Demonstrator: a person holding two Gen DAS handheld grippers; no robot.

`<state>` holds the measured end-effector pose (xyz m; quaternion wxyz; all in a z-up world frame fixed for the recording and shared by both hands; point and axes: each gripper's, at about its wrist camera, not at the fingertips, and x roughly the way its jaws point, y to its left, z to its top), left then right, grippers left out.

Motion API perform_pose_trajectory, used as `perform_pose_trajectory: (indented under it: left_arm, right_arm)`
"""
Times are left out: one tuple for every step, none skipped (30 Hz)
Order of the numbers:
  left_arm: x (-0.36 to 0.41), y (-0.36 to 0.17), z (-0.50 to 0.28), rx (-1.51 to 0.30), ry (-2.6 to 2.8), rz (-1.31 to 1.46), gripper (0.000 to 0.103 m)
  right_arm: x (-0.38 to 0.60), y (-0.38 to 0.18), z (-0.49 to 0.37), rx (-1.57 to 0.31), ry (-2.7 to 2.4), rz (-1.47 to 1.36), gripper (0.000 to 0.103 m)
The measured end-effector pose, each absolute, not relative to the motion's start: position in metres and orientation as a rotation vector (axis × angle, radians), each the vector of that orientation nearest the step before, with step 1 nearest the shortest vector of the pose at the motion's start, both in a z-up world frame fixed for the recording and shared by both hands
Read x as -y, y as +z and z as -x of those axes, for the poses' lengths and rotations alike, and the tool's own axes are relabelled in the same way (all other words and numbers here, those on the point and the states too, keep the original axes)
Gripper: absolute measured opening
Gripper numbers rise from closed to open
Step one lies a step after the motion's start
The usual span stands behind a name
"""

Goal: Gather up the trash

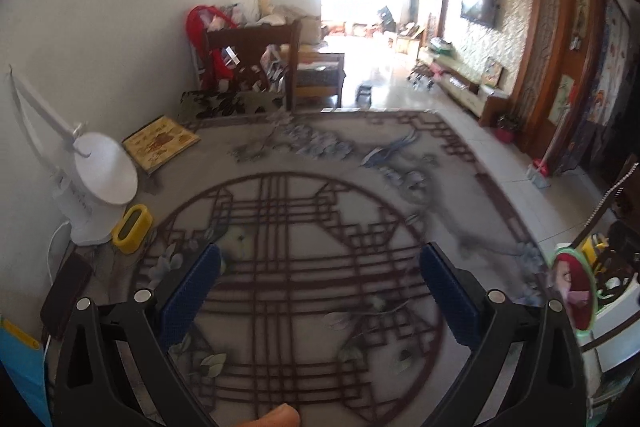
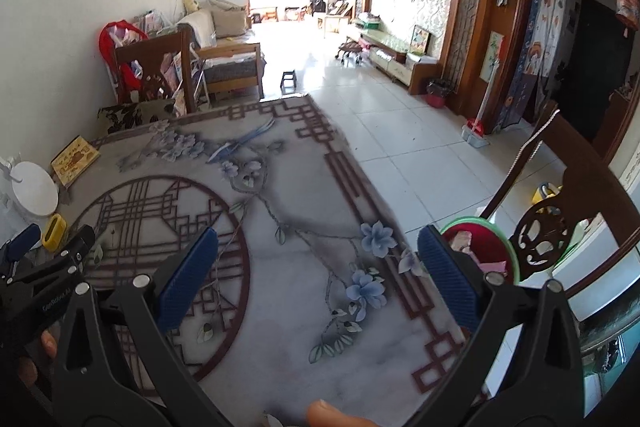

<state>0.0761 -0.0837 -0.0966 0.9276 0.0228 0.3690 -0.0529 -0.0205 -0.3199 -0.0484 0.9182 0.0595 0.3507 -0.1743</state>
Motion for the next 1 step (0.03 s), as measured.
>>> perform_pose_trajectory:
  left_arm:
    - [0.0726,-0.1154,-0.0855,-0.792,-0.067,-0.048,0.095]
  right_arm:
    - [0.3217,-0.0685,0.0117,-0.751,-0.316,-0.128,0.099]
